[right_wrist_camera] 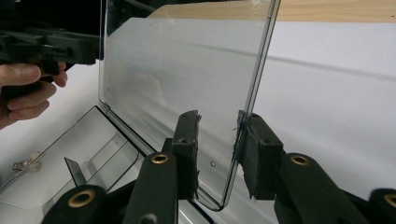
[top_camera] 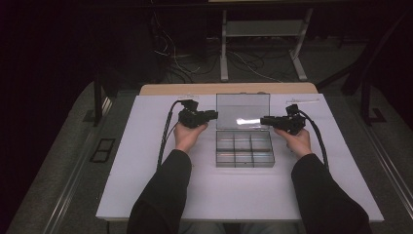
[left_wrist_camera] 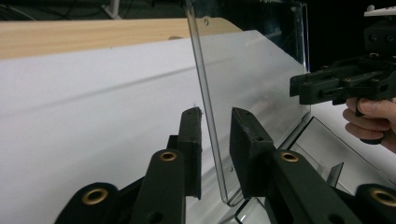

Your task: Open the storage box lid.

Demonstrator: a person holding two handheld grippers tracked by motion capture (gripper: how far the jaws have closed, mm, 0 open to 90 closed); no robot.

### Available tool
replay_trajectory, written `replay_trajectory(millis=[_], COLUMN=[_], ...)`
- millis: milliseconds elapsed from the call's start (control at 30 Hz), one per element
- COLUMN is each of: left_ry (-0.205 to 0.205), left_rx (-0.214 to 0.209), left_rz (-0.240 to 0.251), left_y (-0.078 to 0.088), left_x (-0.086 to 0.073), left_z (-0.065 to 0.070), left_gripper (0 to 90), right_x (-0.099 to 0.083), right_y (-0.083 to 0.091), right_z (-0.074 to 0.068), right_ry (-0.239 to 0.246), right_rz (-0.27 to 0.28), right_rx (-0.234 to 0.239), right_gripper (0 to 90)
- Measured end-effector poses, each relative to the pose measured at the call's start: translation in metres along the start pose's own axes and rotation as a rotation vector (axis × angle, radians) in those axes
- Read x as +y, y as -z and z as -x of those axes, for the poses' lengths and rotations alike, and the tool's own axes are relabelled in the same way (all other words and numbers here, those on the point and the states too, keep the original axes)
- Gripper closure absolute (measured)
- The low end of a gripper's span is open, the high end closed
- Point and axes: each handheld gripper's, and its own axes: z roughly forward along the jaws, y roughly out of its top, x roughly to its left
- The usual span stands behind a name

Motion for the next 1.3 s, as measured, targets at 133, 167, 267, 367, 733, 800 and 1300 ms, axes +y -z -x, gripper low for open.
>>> replay_trajectory(millis=[133,167,267,367,733,800,1300], left_ry=[0.035,0.034,0.050,0.059,0.033,0.030,0.045], left_rx=[-0.018,-0.026,-0.037,-0.054,-0.054,-0.065,-0.063], left_rz=[-0.018,-0.024,-0.050,-0.062,-0.098,-0.103,-0.103], left_y=[-0.001,-0.002,-0.005,-0.008,-0.020,-0.022,-0.022], left_x=[-0.004,-0.006,-0.010,-0.012,-0.017,-0.018,-0.019], left_z=[-0.004,-0.005,-0.007,-0.007,0.000,-0.001,-0.001], left_gripper=[67.0,66.1,64.4,63.2,67.5,68.9,68.6], right_x=[0.000,0.000,0.000,0.000,-0.001,-0.001,-0.005], right_y=[0.000,0.000,0.000,0.000,-0.001,-0.002,-0.001], right_z=[0.000,0.000,0.001,0.001,0.003,0.003,0.003], right_ry=[0.001,0.000,-0.003,-0.007,-0.016,-0.022,-0.016], right_rz=[0.000,-0.001,-0.001,-0.001,-0.001,-0.003,-0.012], right_rx=[-0.001,0.000,0.002,0.004,0.008,0.008,-0.007], right_gripper=[68.4,68.4,68.3,68.2,67.5,67.0,65.9])
